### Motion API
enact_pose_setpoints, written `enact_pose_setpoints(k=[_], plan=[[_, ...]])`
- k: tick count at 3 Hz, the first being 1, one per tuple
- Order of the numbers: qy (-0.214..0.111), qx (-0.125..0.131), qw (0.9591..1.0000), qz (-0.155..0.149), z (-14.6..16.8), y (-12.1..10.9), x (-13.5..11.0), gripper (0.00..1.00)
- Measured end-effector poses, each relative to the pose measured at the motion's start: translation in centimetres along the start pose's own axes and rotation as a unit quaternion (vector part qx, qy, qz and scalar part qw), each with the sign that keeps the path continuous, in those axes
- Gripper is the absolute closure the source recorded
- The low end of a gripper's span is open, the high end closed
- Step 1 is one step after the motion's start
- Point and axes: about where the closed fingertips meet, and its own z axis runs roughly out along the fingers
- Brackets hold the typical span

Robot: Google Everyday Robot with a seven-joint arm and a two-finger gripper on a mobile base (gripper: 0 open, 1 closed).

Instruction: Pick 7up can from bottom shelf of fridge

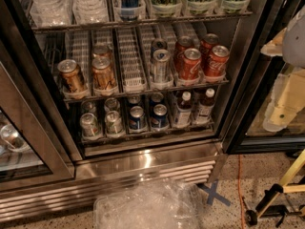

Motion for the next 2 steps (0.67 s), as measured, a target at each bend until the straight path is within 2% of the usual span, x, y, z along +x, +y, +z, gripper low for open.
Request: enact_pose_setpoints(k=[1,2], plan=[[0.0,0.0,1.0,0.0,0.0,0.0,0.0,0.0],[-0.039,-0.018,0.9989,0.018,2.4,0.9,-1.5,0.0]])
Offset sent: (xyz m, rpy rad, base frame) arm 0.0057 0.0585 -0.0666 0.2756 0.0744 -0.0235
